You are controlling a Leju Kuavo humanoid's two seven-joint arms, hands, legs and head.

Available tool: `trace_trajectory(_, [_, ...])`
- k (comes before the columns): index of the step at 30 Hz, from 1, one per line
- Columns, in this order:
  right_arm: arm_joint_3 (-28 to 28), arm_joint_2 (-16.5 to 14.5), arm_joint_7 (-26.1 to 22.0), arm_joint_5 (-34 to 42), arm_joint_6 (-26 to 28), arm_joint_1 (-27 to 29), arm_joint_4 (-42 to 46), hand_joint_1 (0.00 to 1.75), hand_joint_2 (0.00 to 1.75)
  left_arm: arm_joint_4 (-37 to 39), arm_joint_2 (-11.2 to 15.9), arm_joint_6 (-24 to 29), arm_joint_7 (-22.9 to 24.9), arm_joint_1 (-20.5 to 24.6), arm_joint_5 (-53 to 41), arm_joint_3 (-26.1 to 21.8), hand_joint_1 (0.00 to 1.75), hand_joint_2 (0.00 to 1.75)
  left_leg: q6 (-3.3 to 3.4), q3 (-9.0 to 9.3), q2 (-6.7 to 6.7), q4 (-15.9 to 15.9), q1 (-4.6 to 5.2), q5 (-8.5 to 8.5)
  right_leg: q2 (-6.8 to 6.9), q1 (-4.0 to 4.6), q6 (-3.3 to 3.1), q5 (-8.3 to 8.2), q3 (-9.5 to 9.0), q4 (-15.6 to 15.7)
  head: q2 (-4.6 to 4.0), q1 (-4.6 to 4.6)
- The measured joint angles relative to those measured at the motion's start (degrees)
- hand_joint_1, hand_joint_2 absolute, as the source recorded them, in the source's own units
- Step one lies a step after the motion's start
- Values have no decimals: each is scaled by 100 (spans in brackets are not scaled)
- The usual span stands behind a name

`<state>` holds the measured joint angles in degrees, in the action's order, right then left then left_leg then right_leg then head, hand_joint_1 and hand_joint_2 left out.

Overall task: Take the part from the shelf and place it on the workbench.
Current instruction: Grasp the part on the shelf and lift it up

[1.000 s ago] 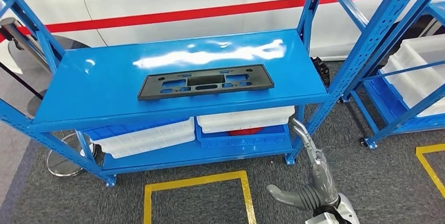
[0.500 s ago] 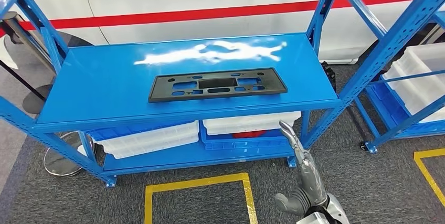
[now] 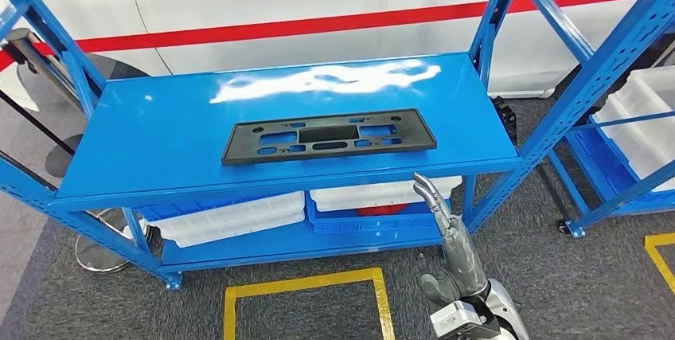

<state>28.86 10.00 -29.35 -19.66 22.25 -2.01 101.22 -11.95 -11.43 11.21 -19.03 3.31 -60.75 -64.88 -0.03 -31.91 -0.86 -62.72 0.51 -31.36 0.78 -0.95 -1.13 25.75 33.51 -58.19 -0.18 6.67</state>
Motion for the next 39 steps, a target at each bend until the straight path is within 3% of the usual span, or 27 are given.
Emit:
trace_trajectory(1, [5,-15,21,-24,32,-21,-31,0,0,1,0,1,5,-2,-5,-3,0,0,-36,-199,11,-374,-21,-160,19,1,-14,15,-18,4,0,0])
trace_trajectory(3, [27,-46,55,-12,80,-63,-110,0,87,2,0,1,24,-14,-27,-7,0,0,-90,-610,30,-1062,-70,-365,47,0,-22,44,-43,0,1,0])
trace_trajectory(4, [42,-61,67,-9,114,-91,-156,0,131,2,0,1,33,-21,-37,-8,0,0,-111,-716,39,-1176,-93,-318,52,-6,-16,59,-60,-3,1,0])
trace_trajectory(5, [55,-75,78,-31,165,-125,-202,0,175,2,0,1,40,-27,-48,-8,0,0,-127,-705,47,-1054,-112,-154,51,-15,-3,76,-82,-7,1,0])
trace_trajectory(7, [78,-110,110,-203,338,-218,-291,0,175,2,0,3,49,-28,-73,-8,0,0,-145,-415,75,-304,-139,323,47,-36,45,125,-144,-21,1,-1])
trace_trajectory(9, [101,-155,179,-572,611,-342,-378,0,175,7,0,8,57,-18,-114,-8,0,0,-103,-169,90,286,-122,556,37,-32,112,163,-173,-42,1,-1])
trace_trajectory(12, [126,-258,462,-1726,1193,-523,-523,0,175,12,0,5,85,-5,-194,-5,0,0,30,-140,71,395,-90,563,35,-28,217,162,-170,-25,1,-1])
trace_trajectory(14, [81,-391,697,-2962,1555,-617,-622,0,175,13,0,-9,105,1,-240,0,0,0,120,-125,65,443,-96,592,16,-44,262,274,-107,-176,1,-2])
trace_trajectory(18, [-190,-761,856,-4887,1729,-612,-747,0,175,13,0,-21,142,18,-296,30,0,0,210,-117,51,466,-76,596,-31,-36,273,869,564,-1516,0,-3])
trace_trajectory(19, [-254,-838,876,-5143,1730,-599,-769,0,175,13,0,-21,154,17,-300,37,0,0,218,-113,41,464,-61,592,-36,-33,265,875,671,-1689,1,-3])
trace_trajectory(20, [-317,-910,912,-5348,1731,-593,-791,0,175,15,0,-21,168,17,-303,40,0,0,222,-105,27,461,-44,587,-40,-27,243,755,661,-1615,0,-3])
trace_trajectory(21, [-371,-971,949,-5500,1732,-594,-810,0,175,17,0,-21,180,19,-303,42,0,0,222,-92,14,459,-29,581,-46,-13,206,553,541,-1323,0,-3])
trace_trajectory(23, [-442,-1081,1008,-5648,1733,-618,-863,0,175,23,-6,-21,202,25,-303,45,0,0,205,-70,-7,454,1,565,-60,36,103,168,170,-497,0,-3])
trace_trajectory(24, [-456,-1130,1025,-5671,1734,-639,-898,0,175,25,-10,-21,211,29,-304,47,0,0,186,-69,-11,452,8,558,-60,60,70,74,45,-218,1,-2])
trace_trajectory(26, [-468,-1216,1100,-5751,1737,-690,-999,0,175,28,-15,-24,232,35,-315,49,0,0,130,-74,-11,456,7,551,-56,93,46,54,-21,-48,0,-2])
trace_trajectory(29, [-438,-1334,1340,-5941,1740,-829,-1241,0,175,28,-14,-34,262,40,-349,56,0,0,31,-101,5,357,-3,469,-47,51,-3,5,-59,45,1,-1])
trace_trajectory(31, [-349,-1436,1567,-6075,1740,-999,-1511,0,175,28,-12,-50,277,45,-371,63,0,0,-38,-336,22,-159,-31,173,-26,23,-33,-15,-82,86,1,-1])
trace_trajectory(33, [-226,-1525,1825,-6260,1740,-1162,-1842,0,175,28,-11,-80,284,49,-396,69,0,0,-95,-719,32,-934,-70,-170,-17,19,-46,-12,-78,85,1,-1])
trace_trajectory(34, [-164,-1564,1939,-6343,1740,-1229,-2014,0,175,28,-10,-99,284,48,-404,72,0,0,-119,-844,36,-1166,-91,-216,-13,18,-45,-10,-78,83,1,-1])
trace_trajectory(35, [-104,-1604,2036,-6402,1740,-1299,-2185,0,175,28,-9,-117,281,47,-405,74,0,0,-140,-875,42,-1202,-112,-156,-10,14,-41,-7,-81,80,1,-1])
trace_trajectory(36, [-42,-1654,2114,-6434,1740,-1385,-2370,0,175,28,-7,-131,279,48,-405,75,0,0,-158,-785,50,-989,-134,15,-10,8,-32,-1,-88,75,1,-1])
trace_trajectory(37, [24,-1717,2181,-6448,1740,-1491,-2581,0,175,28,-4,-140,276,51,-404,75,0,0,-173,-599,62,-591,-155,247,-12,-1,-16,9,-97,65,1,-1])
trace_trajectory(39, [147,-1856,2279,-6433,1740,-1733,-3033,0,175,28,-2,-144,274,71,-401,75,0,0,-163,-234,79,178,-159,543,-22,7,44,39,-101,29,1,-1])
